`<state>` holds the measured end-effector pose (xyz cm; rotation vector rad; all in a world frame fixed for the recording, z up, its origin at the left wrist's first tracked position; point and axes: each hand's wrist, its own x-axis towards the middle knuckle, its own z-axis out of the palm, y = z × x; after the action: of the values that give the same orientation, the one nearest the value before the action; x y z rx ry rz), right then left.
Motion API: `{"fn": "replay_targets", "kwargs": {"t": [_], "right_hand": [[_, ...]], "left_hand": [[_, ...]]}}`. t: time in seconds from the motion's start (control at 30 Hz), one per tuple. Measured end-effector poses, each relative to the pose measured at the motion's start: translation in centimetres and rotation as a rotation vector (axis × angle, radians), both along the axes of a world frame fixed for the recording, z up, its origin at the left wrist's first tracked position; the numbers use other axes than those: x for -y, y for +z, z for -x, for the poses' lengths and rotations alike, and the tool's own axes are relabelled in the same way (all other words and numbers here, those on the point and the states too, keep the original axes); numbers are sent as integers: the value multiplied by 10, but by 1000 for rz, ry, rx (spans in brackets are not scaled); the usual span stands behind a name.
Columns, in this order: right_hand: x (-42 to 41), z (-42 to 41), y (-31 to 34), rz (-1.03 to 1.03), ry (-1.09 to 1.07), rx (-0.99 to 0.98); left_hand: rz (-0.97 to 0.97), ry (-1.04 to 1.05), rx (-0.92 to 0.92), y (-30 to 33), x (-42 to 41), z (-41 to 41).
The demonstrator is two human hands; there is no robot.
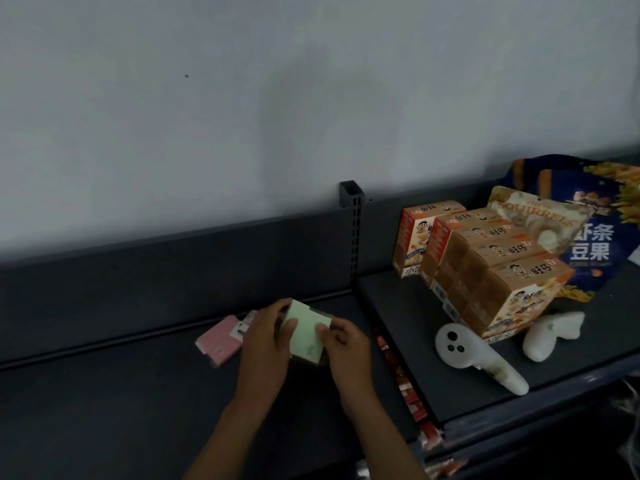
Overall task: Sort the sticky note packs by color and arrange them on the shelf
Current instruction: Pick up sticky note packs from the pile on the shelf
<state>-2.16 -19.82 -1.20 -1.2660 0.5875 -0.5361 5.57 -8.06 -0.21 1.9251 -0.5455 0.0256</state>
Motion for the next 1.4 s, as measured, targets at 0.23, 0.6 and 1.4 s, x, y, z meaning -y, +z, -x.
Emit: {"fn": "replay_targets", "kwargs": {"t": [0.23,0.6,1.4], "right_hand": [[-6,-11,-10,247,84,10],[-54,-31,-9,60,63,-18],[-434,-113,19,92,506,-28]], "left_hand": [[-79,6,51,-2,-24,9],[-94,109,-83,1,-76,13],[-50,690,-72,20,-449,-5]]}}
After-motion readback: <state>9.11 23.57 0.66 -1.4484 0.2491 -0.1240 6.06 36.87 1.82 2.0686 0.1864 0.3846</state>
